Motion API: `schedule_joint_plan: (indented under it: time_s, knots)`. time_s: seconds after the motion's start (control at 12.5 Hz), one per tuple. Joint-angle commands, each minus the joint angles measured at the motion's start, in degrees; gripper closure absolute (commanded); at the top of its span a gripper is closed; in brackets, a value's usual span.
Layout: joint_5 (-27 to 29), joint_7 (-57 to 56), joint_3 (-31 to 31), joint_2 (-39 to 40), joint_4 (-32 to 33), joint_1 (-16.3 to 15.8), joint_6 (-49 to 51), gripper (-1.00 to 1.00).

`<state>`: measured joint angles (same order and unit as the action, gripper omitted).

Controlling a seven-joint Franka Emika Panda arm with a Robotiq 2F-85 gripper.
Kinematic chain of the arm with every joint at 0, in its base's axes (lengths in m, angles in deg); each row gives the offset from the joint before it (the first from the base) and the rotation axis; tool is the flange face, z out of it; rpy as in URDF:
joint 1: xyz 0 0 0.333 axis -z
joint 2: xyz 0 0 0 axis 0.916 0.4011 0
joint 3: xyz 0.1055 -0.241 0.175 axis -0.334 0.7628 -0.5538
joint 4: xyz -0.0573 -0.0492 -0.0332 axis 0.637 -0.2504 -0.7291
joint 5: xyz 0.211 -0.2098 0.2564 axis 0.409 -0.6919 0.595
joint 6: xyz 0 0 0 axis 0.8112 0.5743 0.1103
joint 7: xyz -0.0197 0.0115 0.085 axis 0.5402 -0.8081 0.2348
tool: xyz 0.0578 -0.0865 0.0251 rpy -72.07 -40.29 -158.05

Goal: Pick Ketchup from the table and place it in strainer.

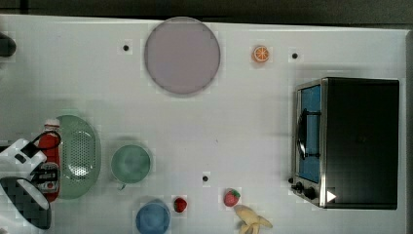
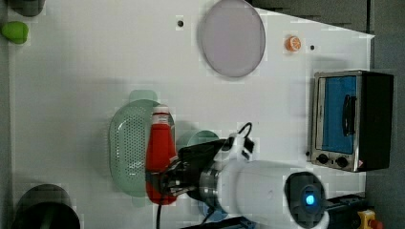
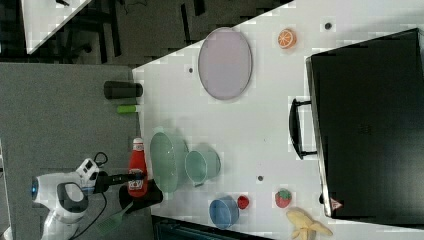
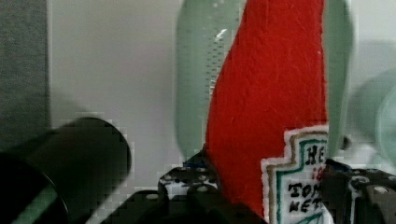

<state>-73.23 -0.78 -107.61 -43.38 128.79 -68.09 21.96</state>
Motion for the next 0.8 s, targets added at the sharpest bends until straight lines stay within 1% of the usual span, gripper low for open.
schedule_joint_plan:
  time_s: [0.08, 0.16, 0.4, 0.48, 0.64, 0.8]
  knots:
    - [-3.8, 7.7, 1.7, 3.4, 2.9, 2.0, -6.4, -0.2]
    - [-4.4, 7.8, 1.8, 5.1, 3.8, 1.9, -8.3, -0.29]
    - [-4.6, 8.0, 2.1, 8.4, 4.6, 1.9, -12.9, -0.94]
    - [-4.6, 8.0, 2.1, 8.1, 4.4, 2.0, -13.6, -1.0]
    - [-4.5, 8.8, 2.1, 5.6, 3.7, 3.0, -13.4, -1.0]
    - [-4.3, 9.3, 2.2, 0.9, 3.3, 6.1, -13.4, -1.0]
